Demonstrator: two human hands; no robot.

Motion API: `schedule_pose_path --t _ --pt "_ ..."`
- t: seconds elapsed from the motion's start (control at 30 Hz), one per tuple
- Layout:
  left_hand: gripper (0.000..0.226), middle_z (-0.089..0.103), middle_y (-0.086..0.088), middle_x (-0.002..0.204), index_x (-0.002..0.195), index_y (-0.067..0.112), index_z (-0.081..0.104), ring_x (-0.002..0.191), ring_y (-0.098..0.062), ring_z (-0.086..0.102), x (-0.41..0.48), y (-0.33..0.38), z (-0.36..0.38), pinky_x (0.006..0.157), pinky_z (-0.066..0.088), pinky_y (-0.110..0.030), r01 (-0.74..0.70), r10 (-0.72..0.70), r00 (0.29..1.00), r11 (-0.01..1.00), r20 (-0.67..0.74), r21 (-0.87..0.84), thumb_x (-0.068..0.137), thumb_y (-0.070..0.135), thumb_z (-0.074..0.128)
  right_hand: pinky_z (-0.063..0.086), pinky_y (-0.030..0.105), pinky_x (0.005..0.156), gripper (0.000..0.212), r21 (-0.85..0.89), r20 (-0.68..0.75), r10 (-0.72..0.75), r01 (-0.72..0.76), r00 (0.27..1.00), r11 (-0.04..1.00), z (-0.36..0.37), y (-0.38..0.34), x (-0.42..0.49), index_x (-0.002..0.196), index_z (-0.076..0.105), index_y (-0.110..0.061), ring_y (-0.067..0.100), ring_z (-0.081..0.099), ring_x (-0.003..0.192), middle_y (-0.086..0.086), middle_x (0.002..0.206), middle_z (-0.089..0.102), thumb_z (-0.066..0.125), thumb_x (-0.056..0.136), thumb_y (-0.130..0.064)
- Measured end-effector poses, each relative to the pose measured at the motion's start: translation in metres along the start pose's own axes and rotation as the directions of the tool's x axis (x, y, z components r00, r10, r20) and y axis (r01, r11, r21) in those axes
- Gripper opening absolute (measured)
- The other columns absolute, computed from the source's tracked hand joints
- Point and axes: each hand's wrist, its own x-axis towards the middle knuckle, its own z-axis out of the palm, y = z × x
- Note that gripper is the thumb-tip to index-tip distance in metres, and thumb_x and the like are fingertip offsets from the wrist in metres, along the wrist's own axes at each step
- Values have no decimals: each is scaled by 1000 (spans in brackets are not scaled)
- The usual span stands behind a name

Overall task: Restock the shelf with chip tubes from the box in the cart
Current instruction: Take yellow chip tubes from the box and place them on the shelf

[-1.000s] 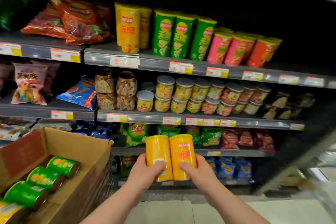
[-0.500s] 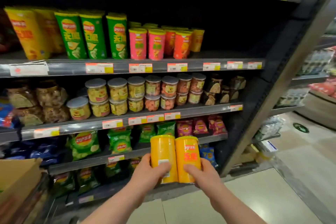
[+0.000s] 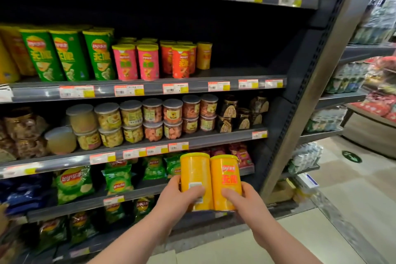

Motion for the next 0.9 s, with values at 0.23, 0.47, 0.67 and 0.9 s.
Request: schedule_pose_path --t 0.23,0.47,0.67,0.9 --pt "35 62 10 103 113 28 48 90 -9 62 40 27 26 62 46 -21 -28 28 999 1000 33 -11 84 30 68 53 43 91 39 36 -53 -16 18 998 999 -31 -14 37 115 53 -23 19 65 99 1 110 65 70 82 -34" --pt "56 63 6 113 128 25 46 99 -15 64 112 71 56 84 52 -33 -58 63 991 997 122 -46 80 36 72 54 41 88 35 13 -140 -78 81 987 997 -74 -59 91 113 54 -25 18 66 96 -2 107 67 69 83 -34" --pt "58 64 5 115 131 24 45 98 -15 66 176 114 55 89 54 -37 -139 149 979 987 140 -79 81 35 72 54 39 87 32 -21 -148 -159 158 976 987 -84 -106 151 113 55 -26 16 67 95 -3 105 68 67 84 -34" --pt "45 66 9 107 120 30 47 93 -9 66 224 144 30 72 50 -22 -210 221 972 970 76 -125 82 33 71 53 32 85 35 -40 -94 -294 291 951 956 -74 -160 210 116 55 -28 11 66 97 -8 106 69 69 83 -33"
